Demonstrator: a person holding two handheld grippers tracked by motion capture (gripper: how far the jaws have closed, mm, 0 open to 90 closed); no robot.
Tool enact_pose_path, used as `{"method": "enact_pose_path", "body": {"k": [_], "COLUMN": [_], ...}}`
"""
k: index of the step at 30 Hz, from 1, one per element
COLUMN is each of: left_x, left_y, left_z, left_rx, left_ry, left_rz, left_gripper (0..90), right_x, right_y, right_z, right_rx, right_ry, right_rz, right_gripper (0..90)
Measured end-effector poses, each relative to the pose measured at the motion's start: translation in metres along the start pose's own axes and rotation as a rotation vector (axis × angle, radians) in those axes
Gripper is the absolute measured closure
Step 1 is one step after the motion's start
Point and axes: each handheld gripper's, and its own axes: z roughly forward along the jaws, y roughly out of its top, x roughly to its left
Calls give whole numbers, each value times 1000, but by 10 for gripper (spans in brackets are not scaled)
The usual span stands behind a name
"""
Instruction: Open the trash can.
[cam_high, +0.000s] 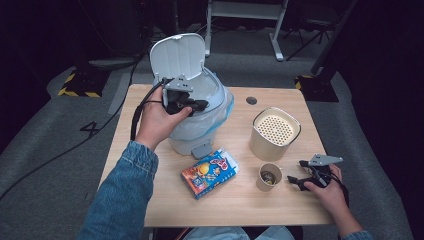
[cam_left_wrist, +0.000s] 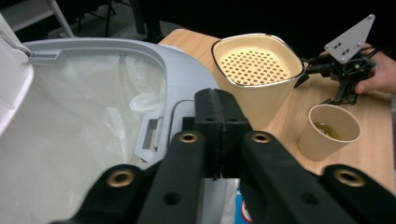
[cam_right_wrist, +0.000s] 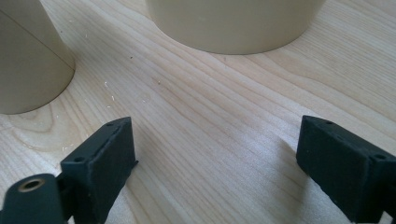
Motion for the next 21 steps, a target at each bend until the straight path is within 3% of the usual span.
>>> {"method": "enact_pose_path", "body": {"k": [2,3,4,7,18,21], "left_x": [-3,-3,-5,-8,-26,-29], "left_y": [-1,-1,-3,-7,-44,-56], "left_z": [-3,-3,-7,-17,-46,-50], "left_rx": [-17,-17,-33,-47,-66,-59], "left_ry": [9,9,-27,-26,-46,-33], "left_rz": [-9,-9,-16,-8,21,37], "left_gripper": [670,634,604,516,414,384], "right_x": [0,0,0,0,1,1], "right_y": [0,0,0,0,0,1], "right_z": [0,0,0,0,0,-2], "right_rx": [0,0,0,0,2,2], "right_ry": [0,0,0,0,-13,-31], "right_rz": [0,0,0,0,11,33], "right_gripper": [116,116,116,116,125,226]}}
